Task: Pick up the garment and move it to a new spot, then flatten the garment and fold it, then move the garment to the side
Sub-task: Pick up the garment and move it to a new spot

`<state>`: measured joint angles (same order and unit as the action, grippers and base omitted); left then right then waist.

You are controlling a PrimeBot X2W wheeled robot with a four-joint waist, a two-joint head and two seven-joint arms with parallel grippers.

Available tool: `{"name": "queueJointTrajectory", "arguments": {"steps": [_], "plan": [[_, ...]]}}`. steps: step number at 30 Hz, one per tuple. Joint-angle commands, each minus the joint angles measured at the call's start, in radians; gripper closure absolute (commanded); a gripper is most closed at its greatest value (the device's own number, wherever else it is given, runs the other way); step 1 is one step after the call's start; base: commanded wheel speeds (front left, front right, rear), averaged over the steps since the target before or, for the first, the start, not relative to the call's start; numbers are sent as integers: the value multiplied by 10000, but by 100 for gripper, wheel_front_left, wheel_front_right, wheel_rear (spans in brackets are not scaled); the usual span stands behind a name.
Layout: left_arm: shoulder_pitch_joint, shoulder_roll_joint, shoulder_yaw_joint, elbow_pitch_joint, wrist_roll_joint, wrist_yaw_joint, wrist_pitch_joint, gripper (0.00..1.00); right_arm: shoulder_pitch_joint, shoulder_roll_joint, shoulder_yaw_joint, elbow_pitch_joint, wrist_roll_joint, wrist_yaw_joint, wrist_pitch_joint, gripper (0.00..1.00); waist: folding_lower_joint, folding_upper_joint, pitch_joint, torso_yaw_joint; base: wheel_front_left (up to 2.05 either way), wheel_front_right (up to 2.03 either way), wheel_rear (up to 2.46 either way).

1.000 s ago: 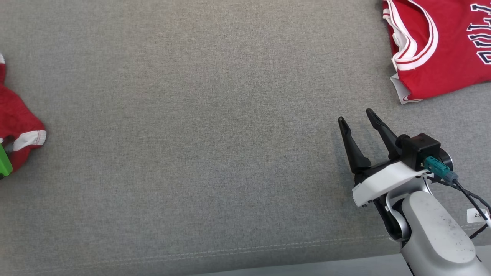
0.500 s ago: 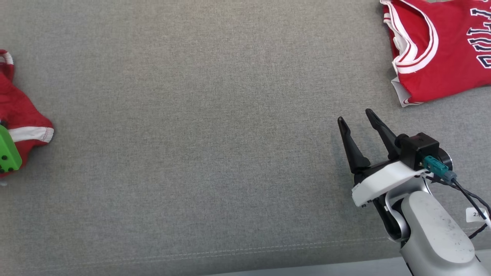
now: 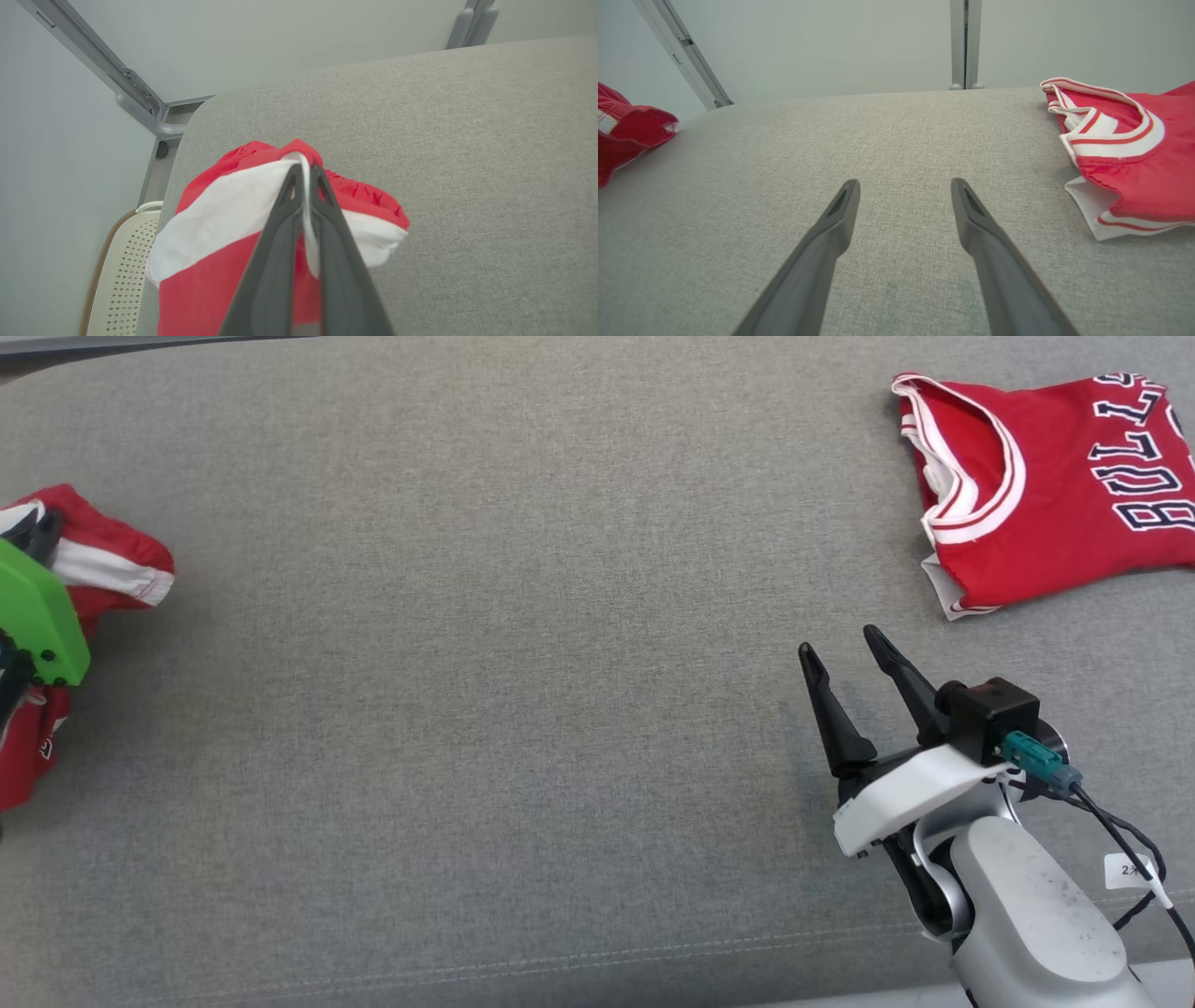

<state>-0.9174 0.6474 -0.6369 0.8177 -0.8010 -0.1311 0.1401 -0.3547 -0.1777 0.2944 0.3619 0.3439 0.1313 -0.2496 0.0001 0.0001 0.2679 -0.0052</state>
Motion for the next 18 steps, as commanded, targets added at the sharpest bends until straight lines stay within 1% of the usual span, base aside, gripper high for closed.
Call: {"name": "queueJointTrajectory", "arguments": {"steps": [1, 3, 7, 9, 13, 18], "plan": [[-200, 11, -131, -172, 52, 14, -90, 100, -46, -20, 14, 77, 53, -11, -87, 0, -1, -1, -158, -178, 0, 0, 0], [-279, 3, -395, -573, 24, 14, -180, 100, -63, 43, 10, 122, 91, -11, -104, 0, -1, -1, -222, -310, 0, 0, 0], [-362, -147, -816, -1634, -428, 14, -282, 100, -63, 156, -11, 239, 132, -11, -151, 0, -1, -1, -319, -609, 0, 0, 0], [-429, -107, -1110, -2176, -401, 14, -286, 100, -53, 196, -36, 281, 131, -11, -167, 0, -1, -1, -350, -763, 0, 0, 0], [-500, -288, -1544, -3163, -508, 14, -318, 100, -76, 261, -72, 320, 157, -11, -168, 0, -1, -1, -414, -1065, 0, 0, 0], [-609, -575, -1905, -4002, -368, 14, -394, 100, -21, 381, -157, 189, 95, -11, -166, 0, -1, -1, -421, -1420, 0, 0, 0]]}}
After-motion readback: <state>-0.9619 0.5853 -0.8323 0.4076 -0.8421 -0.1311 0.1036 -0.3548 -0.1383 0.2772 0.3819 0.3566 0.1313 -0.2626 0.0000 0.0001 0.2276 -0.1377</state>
